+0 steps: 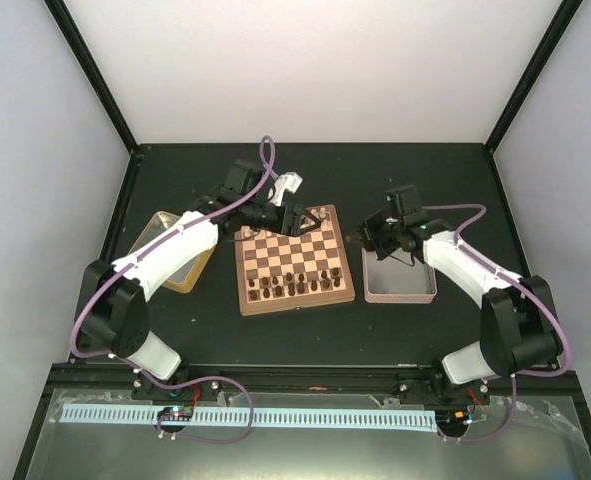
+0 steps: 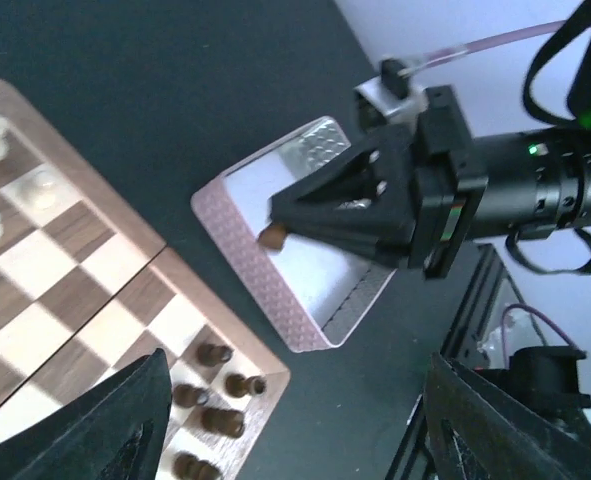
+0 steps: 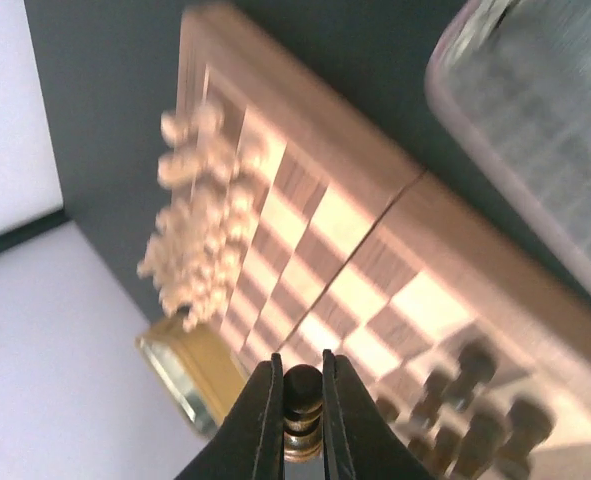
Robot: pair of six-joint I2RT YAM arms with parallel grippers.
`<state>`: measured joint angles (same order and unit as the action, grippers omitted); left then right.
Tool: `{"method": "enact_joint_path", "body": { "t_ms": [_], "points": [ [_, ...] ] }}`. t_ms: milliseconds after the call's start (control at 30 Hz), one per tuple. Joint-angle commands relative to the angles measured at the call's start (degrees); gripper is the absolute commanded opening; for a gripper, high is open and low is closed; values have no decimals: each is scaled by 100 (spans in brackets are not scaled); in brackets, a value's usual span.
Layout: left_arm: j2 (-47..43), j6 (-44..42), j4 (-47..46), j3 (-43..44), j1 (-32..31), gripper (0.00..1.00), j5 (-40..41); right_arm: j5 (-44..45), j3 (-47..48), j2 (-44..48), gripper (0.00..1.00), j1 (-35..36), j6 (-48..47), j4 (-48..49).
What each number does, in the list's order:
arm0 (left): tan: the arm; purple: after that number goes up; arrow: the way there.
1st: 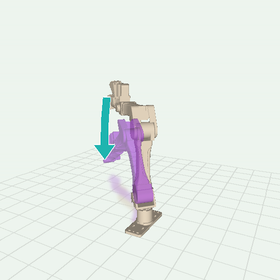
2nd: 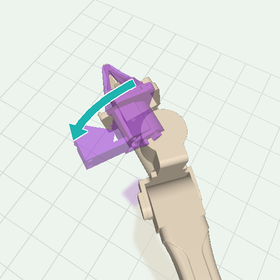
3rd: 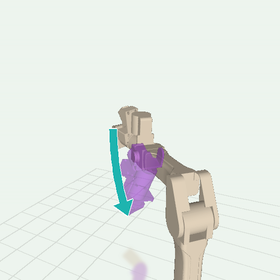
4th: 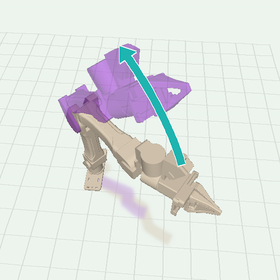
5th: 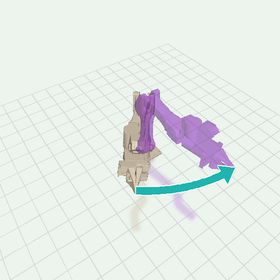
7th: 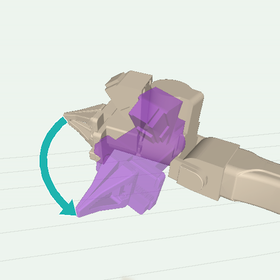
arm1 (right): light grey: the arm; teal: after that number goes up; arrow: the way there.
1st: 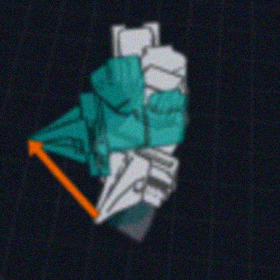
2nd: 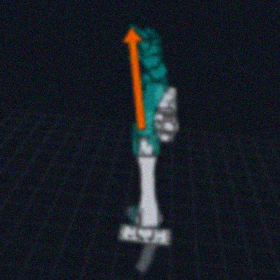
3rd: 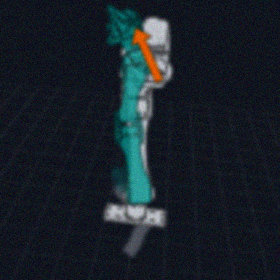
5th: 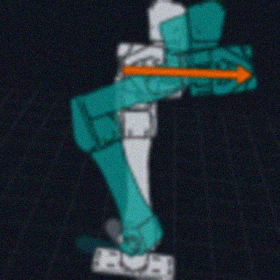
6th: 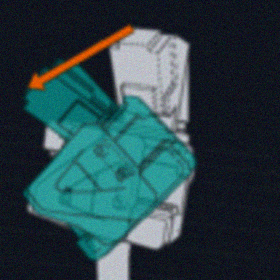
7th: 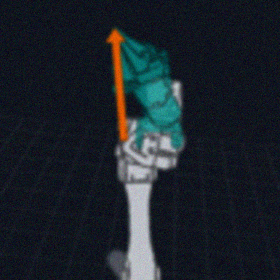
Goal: Set up the chess pieces on the board
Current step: Place the chess piece on the chessboard.
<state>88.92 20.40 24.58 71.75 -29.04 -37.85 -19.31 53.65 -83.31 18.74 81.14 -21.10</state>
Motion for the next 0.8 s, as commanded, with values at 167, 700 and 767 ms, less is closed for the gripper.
{"method": "enact_joint_path", "body": {
  "t_ms": [167, 700, 767],
  "points": [
    [-90, -57, -1761, -657, -199, 70, -574, -1539, 339, -203, 1, 749, 990, 946],
    [147, -241, -1521, -767, -197, 37, -378, -1663, 592, -213, 1, 877, 1079, 1076],
    [196, -237, -1491, -712, -194, 37, -369, -1671, 596, -212, 1, 885, 1080, 1090]
  ]
}}
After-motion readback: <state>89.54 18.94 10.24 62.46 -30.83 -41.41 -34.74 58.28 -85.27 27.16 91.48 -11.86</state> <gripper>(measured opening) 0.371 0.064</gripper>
